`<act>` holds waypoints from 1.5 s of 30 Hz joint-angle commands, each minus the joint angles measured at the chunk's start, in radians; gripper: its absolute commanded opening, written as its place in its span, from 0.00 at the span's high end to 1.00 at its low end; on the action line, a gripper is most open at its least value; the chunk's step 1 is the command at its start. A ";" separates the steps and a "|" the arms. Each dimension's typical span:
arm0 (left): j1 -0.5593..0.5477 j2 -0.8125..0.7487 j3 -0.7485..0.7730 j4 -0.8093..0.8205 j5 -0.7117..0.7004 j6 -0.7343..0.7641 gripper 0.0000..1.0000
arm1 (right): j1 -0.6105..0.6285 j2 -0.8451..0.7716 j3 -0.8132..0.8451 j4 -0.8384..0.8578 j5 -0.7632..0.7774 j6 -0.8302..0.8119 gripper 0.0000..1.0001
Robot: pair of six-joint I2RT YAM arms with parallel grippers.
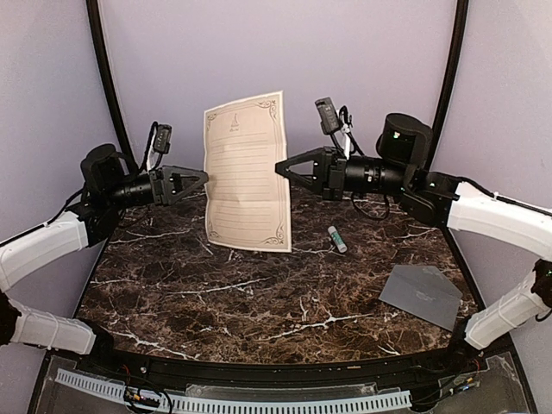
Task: Place the letter into the envelope and seal it
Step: Pick up the letter from the center of the board.
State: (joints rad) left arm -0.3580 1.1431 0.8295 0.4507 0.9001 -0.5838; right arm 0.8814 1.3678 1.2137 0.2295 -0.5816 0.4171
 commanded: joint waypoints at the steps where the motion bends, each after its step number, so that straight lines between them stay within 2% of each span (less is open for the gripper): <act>1: -0.051 0.028 0.068 0.070 0.111 0.007 0.01 | -0.004 -0.015 0.020 -0.011 -0.075 -0.021 1.00; 5: -0.068 0.051 0.081 0.130 0.146 -0.033 0.02 | -0.005 -0.031 0.005 0.011 -0.090 -0.008 1.00; 9: -0.074 0.065 0.059 0.236 0.203 -0.106 0.22 | -0.005 -0.033 0.004 0.011 -0.076 -0.005 1.00; 14: -0.075 0.061 0.024 0.252 0.200 -0.120 0.45 | -0.004 -0.036 0.000 0.010 -0.058 -0.009 1.00; 27: -0.074 0.042 -0.013 0.279 0.168 -0.138 0.69 | -0.007 -0.076 -0.029 -0.048 0.005 -0.038 1.00; 32: -0.075 0.049 -0.016 0.337 0.197 -0.178 0.69 | -0.007 -0.066 -0.035 -0.062 0.008 -0.032 1.00; 38: -0.075 0.046 -0.031 0.339 0.196 -0.176 0.89 | -0.007 -0.043 -0.032 -0.046 -0.005 -0.013 1.00; 42: -0.075 0.036 -0.036 0.318 0.178 -0.154 1.00 | -0.005 -0.008 -0.019 -0.020 -0.037 0.001 0.83; 45: -0.075 0.033 -0.036 0.307 0.174 -0.146 1.00 | 0.005 0.026 0.002 -0.023 -0.049 0.000 0.73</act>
State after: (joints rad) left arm -0.4301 1.2102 0.8051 0.7502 1.0767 -0.7517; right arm 0.8814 1.3499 1.1877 0.1734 -0.5995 0.4088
